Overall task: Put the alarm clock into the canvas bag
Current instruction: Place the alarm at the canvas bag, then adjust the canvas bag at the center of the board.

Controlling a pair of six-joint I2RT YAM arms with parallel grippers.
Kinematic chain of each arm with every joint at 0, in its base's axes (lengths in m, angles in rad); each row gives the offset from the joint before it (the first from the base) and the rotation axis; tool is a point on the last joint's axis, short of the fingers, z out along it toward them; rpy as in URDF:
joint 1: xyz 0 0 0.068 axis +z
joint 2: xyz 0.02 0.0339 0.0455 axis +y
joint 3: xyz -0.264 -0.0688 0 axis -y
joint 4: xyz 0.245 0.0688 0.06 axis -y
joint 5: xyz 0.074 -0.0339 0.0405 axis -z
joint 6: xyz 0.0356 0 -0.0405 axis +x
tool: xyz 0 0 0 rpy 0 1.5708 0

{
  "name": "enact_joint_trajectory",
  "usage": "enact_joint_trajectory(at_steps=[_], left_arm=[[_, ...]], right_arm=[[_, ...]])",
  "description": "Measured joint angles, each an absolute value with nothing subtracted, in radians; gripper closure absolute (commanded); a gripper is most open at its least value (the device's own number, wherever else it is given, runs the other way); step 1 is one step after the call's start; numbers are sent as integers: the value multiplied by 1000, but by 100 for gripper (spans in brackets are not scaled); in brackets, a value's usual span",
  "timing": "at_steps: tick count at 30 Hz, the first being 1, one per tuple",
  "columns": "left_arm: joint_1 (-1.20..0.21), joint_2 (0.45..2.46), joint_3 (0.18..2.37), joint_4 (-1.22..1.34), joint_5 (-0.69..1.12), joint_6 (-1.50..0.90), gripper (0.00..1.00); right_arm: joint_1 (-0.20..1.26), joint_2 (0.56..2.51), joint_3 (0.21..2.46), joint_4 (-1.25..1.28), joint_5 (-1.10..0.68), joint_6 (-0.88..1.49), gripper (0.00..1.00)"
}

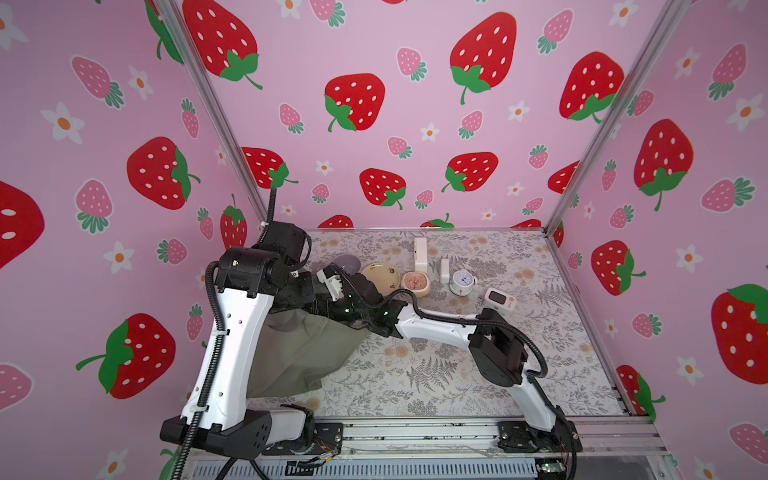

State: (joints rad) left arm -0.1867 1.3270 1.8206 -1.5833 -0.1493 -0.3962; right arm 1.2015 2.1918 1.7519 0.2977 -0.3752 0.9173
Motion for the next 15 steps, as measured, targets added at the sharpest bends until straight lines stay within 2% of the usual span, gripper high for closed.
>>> enact_joint_trajectory(at_steps=[6,8,12,15], left_arm=[[-183,1280,1805,-1583,-140,-375,100],[-183,1262,1797,-1583,-141,-355,100],[-183,1214,1769,-1583,-137,-313,100],[-183,1184,1757,-1582,-132,-290,100]], right_arm=[[1141,1851,1444,146,-389,879,0],[1087,1700,1336,109,-398,879,3],[951,1474,1131,112,-438,931,21],[859,1444,1004,119,-495,998,29]])
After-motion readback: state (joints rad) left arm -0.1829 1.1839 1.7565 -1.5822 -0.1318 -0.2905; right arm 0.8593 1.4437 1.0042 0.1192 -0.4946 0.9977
